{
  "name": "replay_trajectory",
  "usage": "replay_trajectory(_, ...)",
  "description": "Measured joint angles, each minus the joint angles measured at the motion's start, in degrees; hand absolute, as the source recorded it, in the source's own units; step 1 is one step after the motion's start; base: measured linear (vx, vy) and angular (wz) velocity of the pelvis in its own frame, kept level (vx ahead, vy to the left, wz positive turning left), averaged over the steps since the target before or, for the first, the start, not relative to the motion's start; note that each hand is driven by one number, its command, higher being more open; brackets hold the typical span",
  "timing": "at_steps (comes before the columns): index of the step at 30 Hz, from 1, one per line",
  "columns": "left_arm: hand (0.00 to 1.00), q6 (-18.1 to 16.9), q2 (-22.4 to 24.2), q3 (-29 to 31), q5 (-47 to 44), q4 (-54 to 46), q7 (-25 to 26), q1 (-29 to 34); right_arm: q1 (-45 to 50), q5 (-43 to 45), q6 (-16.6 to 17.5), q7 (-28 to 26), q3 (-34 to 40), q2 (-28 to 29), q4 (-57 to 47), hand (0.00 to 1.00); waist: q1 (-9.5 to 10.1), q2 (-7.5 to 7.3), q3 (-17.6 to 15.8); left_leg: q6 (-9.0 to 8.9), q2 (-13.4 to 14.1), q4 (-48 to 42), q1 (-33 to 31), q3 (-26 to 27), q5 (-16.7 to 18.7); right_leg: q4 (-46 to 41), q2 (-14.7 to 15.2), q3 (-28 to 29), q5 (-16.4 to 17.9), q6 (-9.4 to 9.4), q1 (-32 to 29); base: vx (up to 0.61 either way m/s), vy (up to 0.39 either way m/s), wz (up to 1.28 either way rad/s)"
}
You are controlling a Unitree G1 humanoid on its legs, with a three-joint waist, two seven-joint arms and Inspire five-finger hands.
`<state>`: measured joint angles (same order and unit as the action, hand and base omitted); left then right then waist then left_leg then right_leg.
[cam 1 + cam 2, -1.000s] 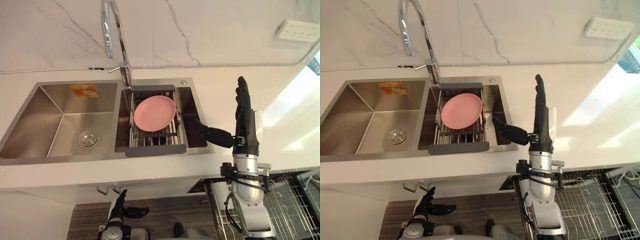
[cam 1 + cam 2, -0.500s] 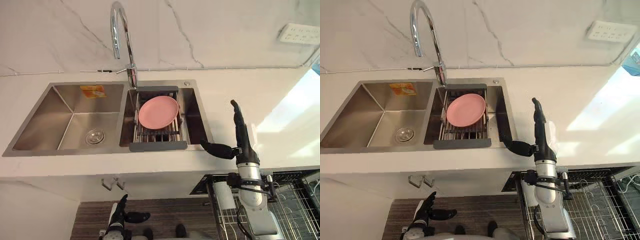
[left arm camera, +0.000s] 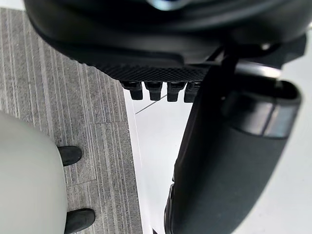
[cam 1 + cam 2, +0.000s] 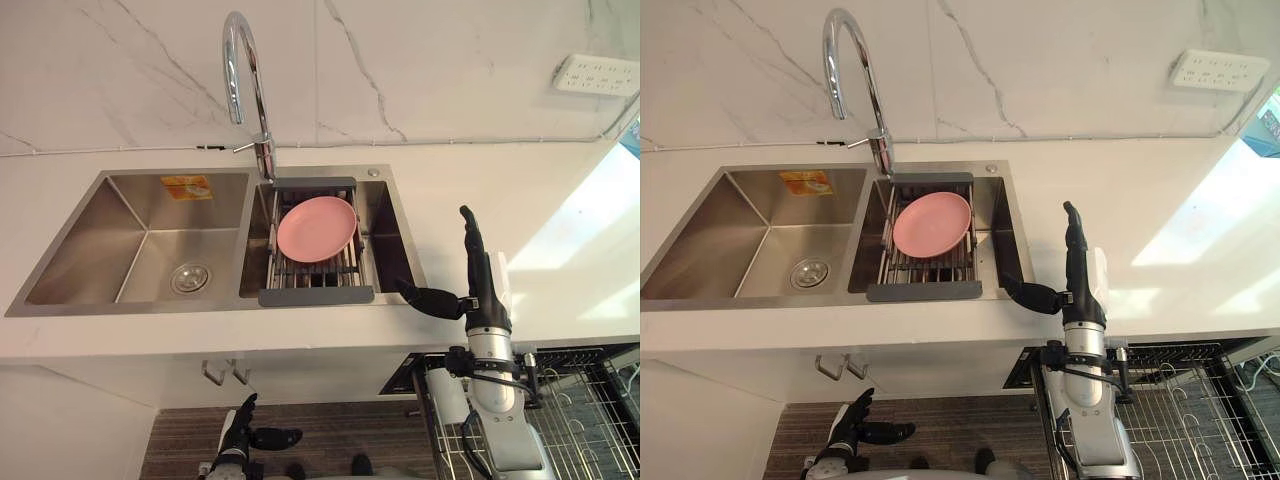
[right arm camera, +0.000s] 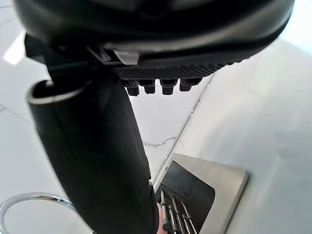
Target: Walk over to the sink, pick up the cup, carry it to the dishwasher, place the cup inside the dishwasher, then close the dishwasher door
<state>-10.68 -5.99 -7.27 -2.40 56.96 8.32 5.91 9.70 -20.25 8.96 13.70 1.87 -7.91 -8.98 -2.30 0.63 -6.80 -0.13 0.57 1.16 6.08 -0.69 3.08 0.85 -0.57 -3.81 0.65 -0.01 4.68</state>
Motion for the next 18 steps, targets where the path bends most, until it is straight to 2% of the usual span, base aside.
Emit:
replay_trajectory(11,1.0,0.62,0.1,0.98,-1.1,0.29,-1.11,0.38,-1.68,0.39,-0.19,0.0,0.18,0.61,-0.86,1.0,0.2,0.08,1.09,-0.42,0.19,0.45,0.16,0.06,0.12,0.15,0.01,-0.84,-0.04,0.18,0.26,0.01,-0.001,0.02)
replay_trajectory(18,1.0,0.61,0.5,2.25,-1.12,0.27,-1.27,0.6,-6.58,0.4,-0.16,-1.09,0.07,-3.73,-1.58,1.0,0.3,0.11,1.1,-0.69,0.19,0.13,-0.15,-0.04,0.3,-0.09,0.04,-0.99,0.09,0.36,0.26,-0.04,-0.009,0.01)
